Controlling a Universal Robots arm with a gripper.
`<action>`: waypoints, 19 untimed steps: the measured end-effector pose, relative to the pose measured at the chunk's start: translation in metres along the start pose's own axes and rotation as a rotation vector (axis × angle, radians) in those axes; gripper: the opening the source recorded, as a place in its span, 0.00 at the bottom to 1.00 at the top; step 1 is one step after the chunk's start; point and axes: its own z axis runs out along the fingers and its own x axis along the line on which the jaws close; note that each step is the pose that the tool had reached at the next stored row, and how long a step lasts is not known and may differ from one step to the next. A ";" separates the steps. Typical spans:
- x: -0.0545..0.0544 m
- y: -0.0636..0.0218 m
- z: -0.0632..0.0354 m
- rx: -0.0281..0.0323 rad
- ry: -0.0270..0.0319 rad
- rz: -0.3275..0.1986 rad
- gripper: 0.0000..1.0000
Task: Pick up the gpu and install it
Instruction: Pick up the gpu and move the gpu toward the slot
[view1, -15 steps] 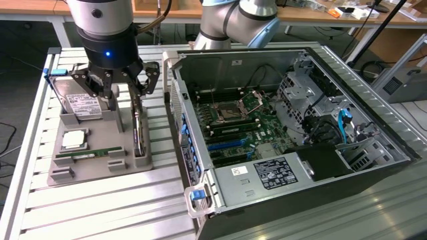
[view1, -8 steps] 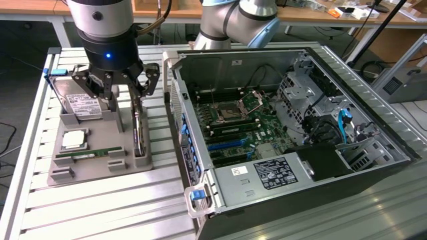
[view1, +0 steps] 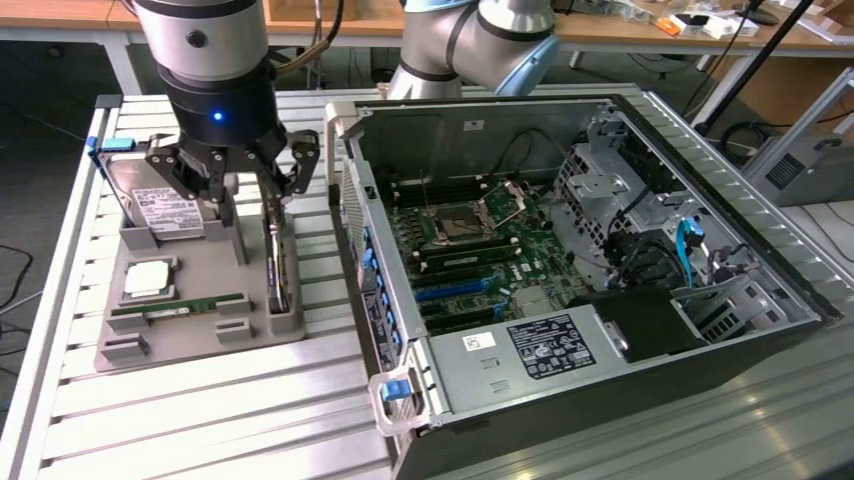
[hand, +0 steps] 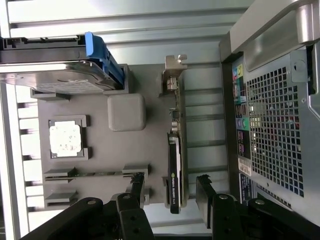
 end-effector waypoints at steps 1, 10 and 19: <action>0.000 0.0000 0.0006 0.0000 0.0000 0.000 0.54; 0.000 -0.0005 0.0106 0.0000 0.0000 0.000 0.54; 0.000 -0.0009 0.0202 0.0000 0.0000 0.000 0.54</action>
